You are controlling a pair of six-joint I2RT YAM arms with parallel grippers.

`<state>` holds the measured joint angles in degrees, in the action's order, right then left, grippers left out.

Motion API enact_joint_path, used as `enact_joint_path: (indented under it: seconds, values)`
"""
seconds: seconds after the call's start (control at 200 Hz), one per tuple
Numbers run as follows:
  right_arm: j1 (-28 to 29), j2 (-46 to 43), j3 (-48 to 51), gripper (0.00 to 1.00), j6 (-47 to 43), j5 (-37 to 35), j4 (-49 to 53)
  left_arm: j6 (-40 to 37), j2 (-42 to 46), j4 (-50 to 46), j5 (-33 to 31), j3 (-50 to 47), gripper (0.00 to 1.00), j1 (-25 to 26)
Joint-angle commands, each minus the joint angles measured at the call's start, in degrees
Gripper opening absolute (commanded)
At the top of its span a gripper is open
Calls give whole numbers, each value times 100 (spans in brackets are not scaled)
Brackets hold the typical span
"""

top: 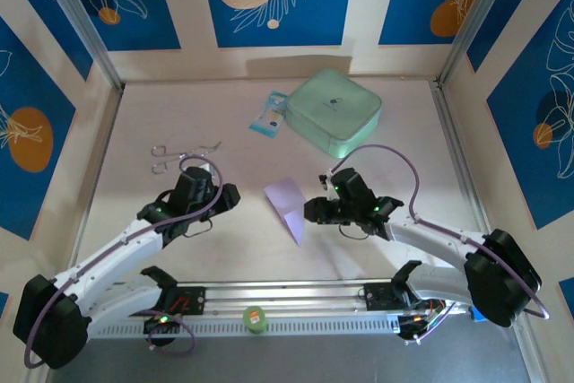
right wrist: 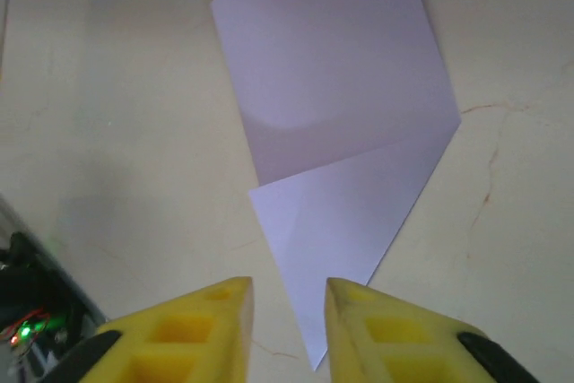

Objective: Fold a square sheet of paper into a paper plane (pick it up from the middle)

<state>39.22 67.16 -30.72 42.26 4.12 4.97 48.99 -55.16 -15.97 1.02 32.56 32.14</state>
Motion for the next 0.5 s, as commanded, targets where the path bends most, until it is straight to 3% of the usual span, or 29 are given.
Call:
enact_joint_path:
  seconds: [0.0, 0.225, 0.495]
  values:
    - [-186, 315, -56, 19, 392, 1161, -460, 23, -136, 301, 387, 12, 47, -41]
    - [-178, 1201, -374, 16, 433, 1507, -596, 101, -320, 535, 624, -16, 41, -42]
    - [-148, 2151, -623, 17, 528, 1838, -795, 126, -234, 457, 692, -81, 41, -41]
